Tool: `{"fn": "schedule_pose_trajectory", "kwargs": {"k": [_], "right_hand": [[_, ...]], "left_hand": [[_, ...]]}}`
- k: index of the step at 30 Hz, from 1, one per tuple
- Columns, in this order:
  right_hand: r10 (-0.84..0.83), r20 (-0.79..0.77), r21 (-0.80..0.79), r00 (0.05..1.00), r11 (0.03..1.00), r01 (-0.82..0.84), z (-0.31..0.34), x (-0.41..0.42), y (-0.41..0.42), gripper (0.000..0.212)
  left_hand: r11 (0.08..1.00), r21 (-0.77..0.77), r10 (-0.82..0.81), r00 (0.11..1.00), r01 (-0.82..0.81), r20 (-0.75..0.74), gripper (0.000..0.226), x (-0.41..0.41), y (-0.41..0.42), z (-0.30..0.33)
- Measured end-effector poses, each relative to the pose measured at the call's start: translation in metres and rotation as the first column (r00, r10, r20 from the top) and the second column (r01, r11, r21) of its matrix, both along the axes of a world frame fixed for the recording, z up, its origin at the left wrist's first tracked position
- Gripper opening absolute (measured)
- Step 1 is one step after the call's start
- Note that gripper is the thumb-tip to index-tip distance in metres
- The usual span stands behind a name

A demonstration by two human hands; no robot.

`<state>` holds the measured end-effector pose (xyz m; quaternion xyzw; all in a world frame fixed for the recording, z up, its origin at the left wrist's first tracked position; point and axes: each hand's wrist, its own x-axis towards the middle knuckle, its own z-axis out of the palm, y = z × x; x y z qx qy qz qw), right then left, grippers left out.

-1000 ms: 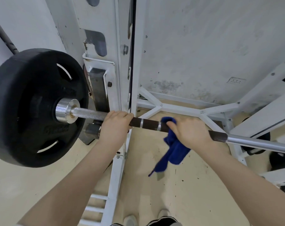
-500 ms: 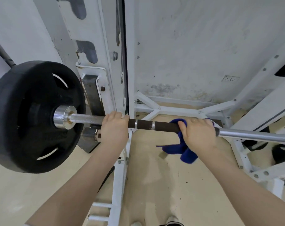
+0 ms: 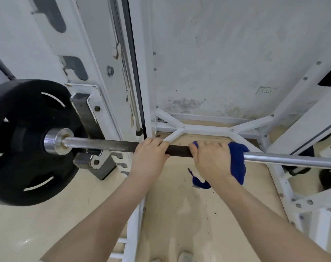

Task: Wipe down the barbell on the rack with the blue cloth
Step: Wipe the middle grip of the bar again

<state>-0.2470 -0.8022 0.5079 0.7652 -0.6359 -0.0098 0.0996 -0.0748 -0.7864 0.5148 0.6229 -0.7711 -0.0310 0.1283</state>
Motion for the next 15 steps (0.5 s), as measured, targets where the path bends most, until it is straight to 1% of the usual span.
{"fn": "schedule_pose_trajectory", "kwargs": {"k": [1,2,3,4,5,6,8,9,12,13,14,15], "right_hand": [[0.041,0.038,-0.013,0.998,0.999,-0.04,0.001,0.01,0.0,0.058],[0.1,0.036,-0.048,0.994,0.994,-0.098,0.001,0.015,-0.001,0.06],[0.148,0.012,-0.046,0.989,0.988,-0.147,0.002,0.011,-0.002,0.053],[0.181,-0.01,-0.016,0.984,0.983,-0.181,0.005,0.0,-0.002,0.041],[0.163,-0.028,0.035,0.986,0.986,-0.162,0.009,-0.016,-0.002,0.029],[0.099,-0.026,0.059,0.995,0.993,-0.098,0.011,-0.034,-0.003,0.023],[-0.045,-0.042,0.052,0.998,0.998,0.047,0.018,-0.057,-0.001,0.024],[-0.058,-0.046,0.059,0.997,0.996,0.061,0.016,-0.057,0.0,0.024],[0.079,-0.038,0.087,0.996,0.993,-0.075,0.009,-0.023,0.006,0.025],[0.121,0.019,0.08,0.992,0.989,-0.122,0.007,-0.009,0.007,0.029],[0.153,0.072,0.041,0.986,0.987,-0.157,0.005,0.0,0.004,0.038],[0.162,0.122,0.031,0.979,0.986,-0.166,0.007,0.005,0.003,0.042]], "left_hand": [[1.0,0.014,0.009,1.0,-0.009,-0.003,0.03,0.0,-0.001,0.001],[1.0,0.019,0.024,1.0,-0.023,-0.012,0.03,-0.001,-0.001,0.001],[0.999,0.025,0.045,0.999,-0.044,-0.026,0.029,-0.002,-0.002,0.002],[0.998,0.025,0.063,0.997,-0.062,-0.047,0.029,-0.002,-0.001,0.003],[0.997,0.023,0.08,0.994,-0.079,-0.072,0.029,-0.003,0.0,0.002],[0.995,0.02,0.094,0.991,-0.093,-0.096,0.03,-0.005,0.002,0.0],[0.993,0.025,0.121,0.984,-0.119,-0.129,0.031,-0.006,0.005,-0.001],[0.992,0.024,0.128,0.982,-0.126,-0.137,0.032,-0.006,0.005,-0.001],[0.99,0.044,0.141,0.98,-0.136,-0.141,0.032,-0.007,0.005,0.001],[0.989,0.057,0.146,0.98,-0.14,-0.138,0.032,-0.007,0.005,0.002],[0.988,0.066,0.151,0.979,-0.143,-0.135,0.032,-0.008,0.005,0.003],[0.986,0.074,0.155,0.978,-0.146,-0.138,0.032,-0.008,0.005,0.005]]}}
